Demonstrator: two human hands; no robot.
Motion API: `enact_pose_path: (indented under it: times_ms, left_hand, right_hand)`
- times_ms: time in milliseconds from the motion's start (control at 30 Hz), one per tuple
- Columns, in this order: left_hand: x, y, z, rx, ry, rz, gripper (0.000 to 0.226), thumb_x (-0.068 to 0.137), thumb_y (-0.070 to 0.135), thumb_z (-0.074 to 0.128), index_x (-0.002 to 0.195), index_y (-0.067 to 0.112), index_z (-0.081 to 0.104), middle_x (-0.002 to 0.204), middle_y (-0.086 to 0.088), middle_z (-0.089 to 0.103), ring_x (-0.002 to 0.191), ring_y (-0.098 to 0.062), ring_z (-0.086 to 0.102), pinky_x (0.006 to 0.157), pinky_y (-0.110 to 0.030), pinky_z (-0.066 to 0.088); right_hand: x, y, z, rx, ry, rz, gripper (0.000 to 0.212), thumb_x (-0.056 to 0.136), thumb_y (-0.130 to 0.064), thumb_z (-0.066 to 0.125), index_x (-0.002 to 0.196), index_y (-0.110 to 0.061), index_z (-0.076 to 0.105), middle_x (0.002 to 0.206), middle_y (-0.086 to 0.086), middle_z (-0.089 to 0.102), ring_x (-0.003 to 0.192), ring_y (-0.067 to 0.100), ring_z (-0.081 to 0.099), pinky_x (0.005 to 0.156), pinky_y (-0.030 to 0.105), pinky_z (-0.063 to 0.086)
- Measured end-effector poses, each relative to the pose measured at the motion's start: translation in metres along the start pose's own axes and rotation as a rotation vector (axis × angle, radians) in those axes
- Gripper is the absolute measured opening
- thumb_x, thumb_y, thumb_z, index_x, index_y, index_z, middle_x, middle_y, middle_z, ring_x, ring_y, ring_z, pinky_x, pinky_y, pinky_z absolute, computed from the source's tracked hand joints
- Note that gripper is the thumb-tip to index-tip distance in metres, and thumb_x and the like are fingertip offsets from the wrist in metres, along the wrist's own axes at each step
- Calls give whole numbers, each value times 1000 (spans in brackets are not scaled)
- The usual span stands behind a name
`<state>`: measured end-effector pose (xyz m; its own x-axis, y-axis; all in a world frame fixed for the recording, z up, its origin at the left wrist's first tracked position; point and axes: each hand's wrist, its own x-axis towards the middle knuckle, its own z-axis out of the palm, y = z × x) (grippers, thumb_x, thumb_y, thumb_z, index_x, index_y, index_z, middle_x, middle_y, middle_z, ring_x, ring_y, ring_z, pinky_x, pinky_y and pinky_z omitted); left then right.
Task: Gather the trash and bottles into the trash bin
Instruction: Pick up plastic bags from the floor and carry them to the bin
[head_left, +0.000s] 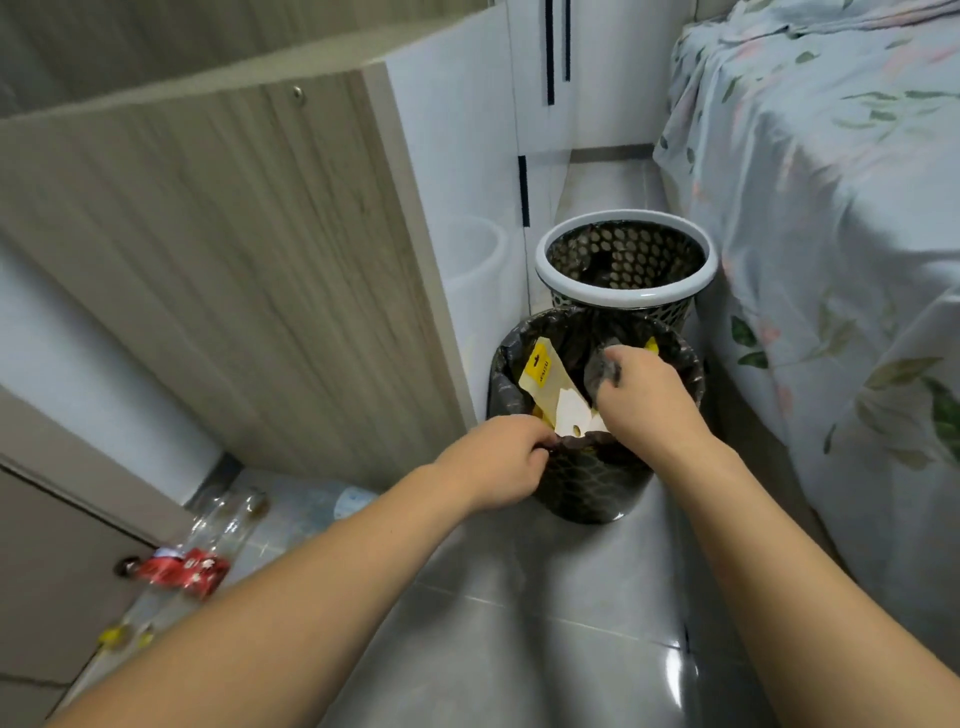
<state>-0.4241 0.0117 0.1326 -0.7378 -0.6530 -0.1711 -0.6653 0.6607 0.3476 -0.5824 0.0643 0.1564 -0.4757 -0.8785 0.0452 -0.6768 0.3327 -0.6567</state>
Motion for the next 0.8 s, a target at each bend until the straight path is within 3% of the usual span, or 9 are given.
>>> enact_pose_path:
  times_ms: [133,233,400,667,733,800]
  left_hand:
    - [-43,-21,-10,32,69,-57,32,96,19,44,123,15,60,123,-6,63,114,-24,57,96,-38,47]
    - [-79,-51,-14,82,55,-126,34,96,22,44,126,13,57,129,-8,59,120,-26,53,99,-36,43]
    - [-150,-123,-9,75,51,-302,33,93,23,45,121,14,60,126,-9,61,119,-29,54,97,-38,45]
    - [-265,-249,13,0,57,-575,31,94,25,47,121,15,57,126,-7,61,113,-28,57,91,-33,47]
    - [-290,-276,24,-32,47,-654,27,92,24,48,115,14,59,122,-9,61,112,-30,57,86,-30,44]
    - [-316,-297,37,-87,34,-732,17,90,21,49,99,13,60,112,-10,63,105,-30,58,77,-28,41]
  right_hand:
    - [-28,-30,8,-69,-72,-86,31,90,-7,44,118,-4,57,110,11,60,105,29,57,89,41,49]
    - [-54,-61,35,-119,-169,-222,24,87,-8,46,106,-4,59,108,14,60,106,34,56,82,39,46]
    - [-89,-111,99,-245,-410,-388,38,87,-13,49,123,-2,54,127,17,54,119,33,50,100,38,41]
    - [-144,-171,196,-303,-653,-511,39,89,-16,48,126,-6,52,127,12,54,119,31,51,90,31,41]
    - [-154,-178,222,-336,-710,-535,37,88,-15,48,123,-6,53,124,12,55,117,30,51,84,28,39]
    - [-162,-184,250,-352,-757,-522,40,88,-17,49,128,-9,52,128,11,55,119,27,51,88,28,40]
